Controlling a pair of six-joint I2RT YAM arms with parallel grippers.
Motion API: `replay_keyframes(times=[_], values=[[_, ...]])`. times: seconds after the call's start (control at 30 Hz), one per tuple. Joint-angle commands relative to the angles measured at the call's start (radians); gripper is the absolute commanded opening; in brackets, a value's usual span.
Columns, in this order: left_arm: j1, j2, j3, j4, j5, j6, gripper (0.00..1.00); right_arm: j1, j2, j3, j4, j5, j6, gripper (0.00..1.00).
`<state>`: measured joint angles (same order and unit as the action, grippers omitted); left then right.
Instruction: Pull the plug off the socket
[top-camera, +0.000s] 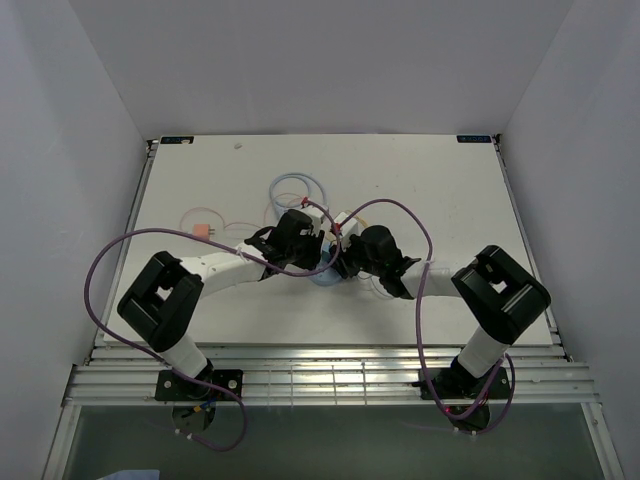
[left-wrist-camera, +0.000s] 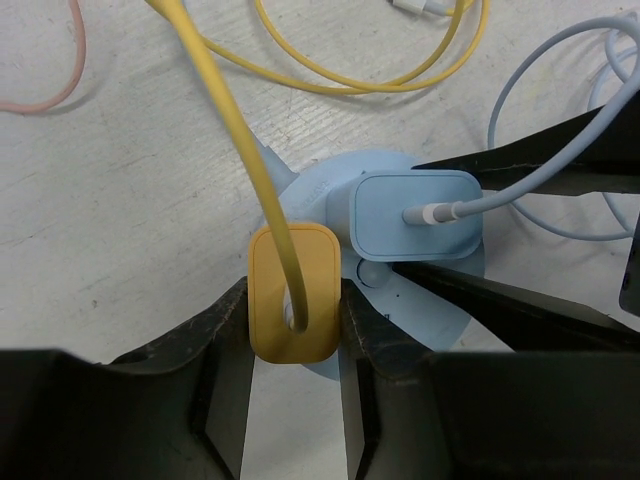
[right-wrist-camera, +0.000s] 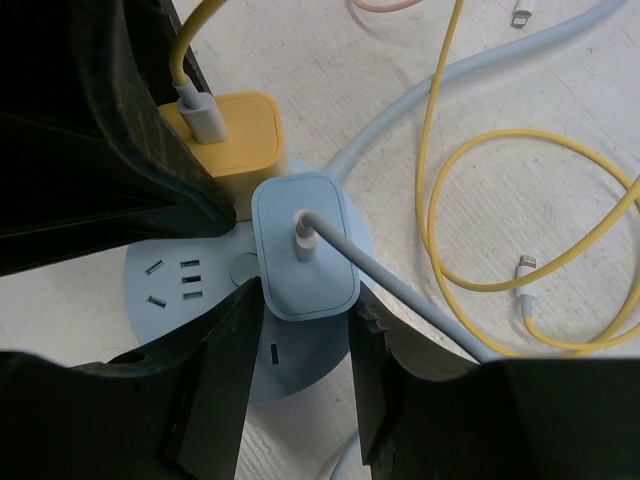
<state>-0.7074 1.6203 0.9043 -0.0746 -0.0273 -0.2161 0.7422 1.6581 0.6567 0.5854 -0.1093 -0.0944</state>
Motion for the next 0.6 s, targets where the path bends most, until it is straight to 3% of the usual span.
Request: replay_keyframes(times=[0.0,0.13,0.57], values=[[-0.024,0.009,0.038,-0.01,-0.029,0.02,0.04,0.011,0.034,-0.003,0.019,-0.029,-0.013,0.45],[-0.037,0.023,0.035,-0.016,-0.045,0.035,0.0,0.011,0.037,-0.008,0.082,-0.032,-0.004,0.4],[-0.073,0.053,0.015,-0.01,-0.094,0.055,0.0,0.008,0.058,-0.038,0.292,-0.069,0.038,0.39]])
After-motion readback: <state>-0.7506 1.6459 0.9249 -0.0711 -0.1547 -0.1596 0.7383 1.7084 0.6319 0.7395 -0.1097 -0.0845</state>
